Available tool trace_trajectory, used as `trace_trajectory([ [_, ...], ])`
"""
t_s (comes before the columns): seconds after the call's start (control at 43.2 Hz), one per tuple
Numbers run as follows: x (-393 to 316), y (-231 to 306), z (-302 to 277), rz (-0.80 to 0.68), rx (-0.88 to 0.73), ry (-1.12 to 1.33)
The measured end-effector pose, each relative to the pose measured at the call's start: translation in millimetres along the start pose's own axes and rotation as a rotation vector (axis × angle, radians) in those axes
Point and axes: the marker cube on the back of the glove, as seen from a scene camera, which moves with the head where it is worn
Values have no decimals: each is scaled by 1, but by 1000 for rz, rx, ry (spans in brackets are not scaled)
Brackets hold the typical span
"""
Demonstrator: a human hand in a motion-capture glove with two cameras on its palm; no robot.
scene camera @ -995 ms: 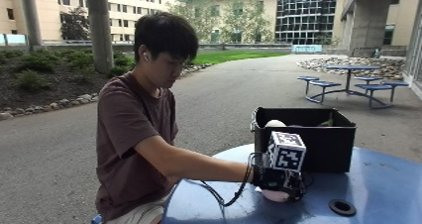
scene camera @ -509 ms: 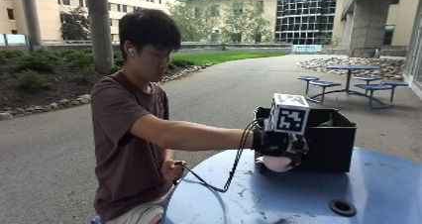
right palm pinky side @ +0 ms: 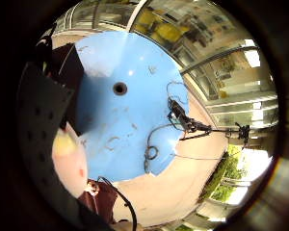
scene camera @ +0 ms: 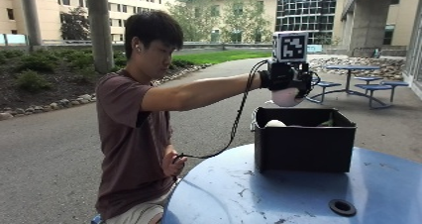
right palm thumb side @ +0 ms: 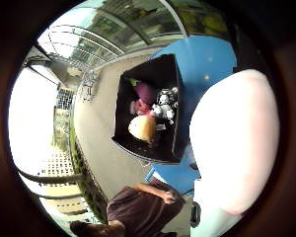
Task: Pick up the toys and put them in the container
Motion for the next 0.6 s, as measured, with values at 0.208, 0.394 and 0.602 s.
trace_trajectory([
  [0.208, -83, -16, -16, -177, -11, -25],
  [0.394, -151, -28, -7, -271, -10, -47],
  [0.602, -208, -33, 30, -309, -118, 22],
])
